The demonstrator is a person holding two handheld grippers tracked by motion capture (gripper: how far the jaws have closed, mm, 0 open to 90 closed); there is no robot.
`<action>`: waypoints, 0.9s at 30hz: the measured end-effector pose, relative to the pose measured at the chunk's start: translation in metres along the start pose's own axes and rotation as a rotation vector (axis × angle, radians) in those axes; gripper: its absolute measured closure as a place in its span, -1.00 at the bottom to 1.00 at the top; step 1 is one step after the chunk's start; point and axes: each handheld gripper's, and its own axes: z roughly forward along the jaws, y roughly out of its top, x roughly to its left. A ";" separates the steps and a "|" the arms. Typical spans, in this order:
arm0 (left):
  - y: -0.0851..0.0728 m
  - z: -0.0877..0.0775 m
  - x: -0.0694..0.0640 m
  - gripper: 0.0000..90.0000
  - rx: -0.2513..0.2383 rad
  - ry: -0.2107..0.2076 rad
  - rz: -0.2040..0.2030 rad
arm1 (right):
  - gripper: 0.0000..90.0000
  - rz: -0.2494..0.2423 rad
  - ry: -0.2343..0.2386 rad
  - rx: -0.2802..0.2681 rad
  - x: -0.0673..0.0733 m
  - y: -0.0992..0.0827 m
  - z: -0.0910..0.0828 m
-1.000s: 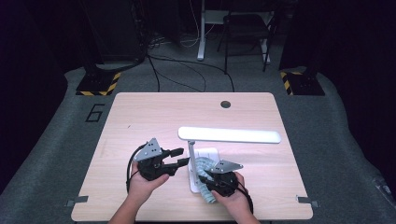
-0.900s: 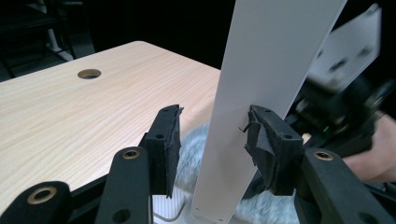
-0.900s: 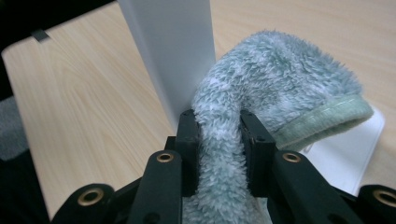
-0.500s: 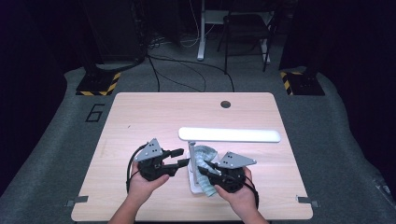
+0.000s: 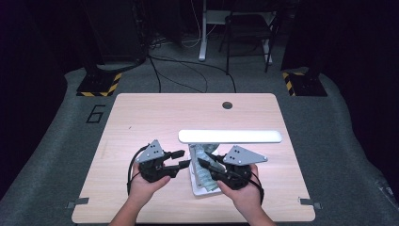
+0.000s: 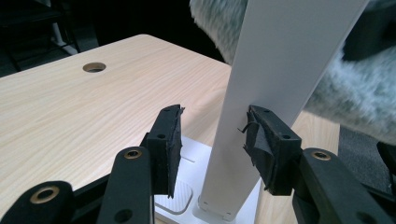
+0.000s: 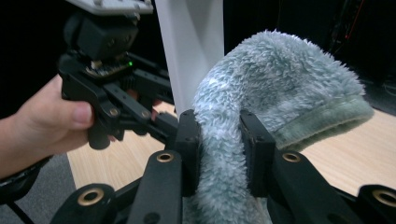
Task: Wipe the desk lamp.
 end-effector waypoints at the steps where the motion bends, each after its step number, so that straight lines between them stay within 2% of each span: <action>1: 0.000 0.000 0.000 0.23 0.001 0.001 0.001 | 0.61 0.000 -0.001 -0.007 0.000 0.002 -0.001; 7: 0.000 0.000 0.000 0.23 0.002 0.005 0.002 | 0.61 -0.022 0.000 -0.033 0.003 0.012 -0.006; 11: 0.000 0.000 0.000 0.24 0.001 0.010 -0.004 | 0.63 -0.021 0.005 -0.030 0.004 0.008 -0.002; 20: 0.001 0.000 -0.001 0.26 0.004 0.011 0.010 | 0.63 -0.004 0.006 0.029 0.000 -0.008 0.003; 23: 0.001 0.000 -0.001 0.26 0.004 0.011 0.009 | 0.63 -0.005 0.006 0.028 0.000 -0.007 0.002; 27: 0.000 0.000 -0.001 0.26 0.003 0.013 -0.003 | 0.63 -0.014 0.006 -0.006 0.002 0.002 -0.001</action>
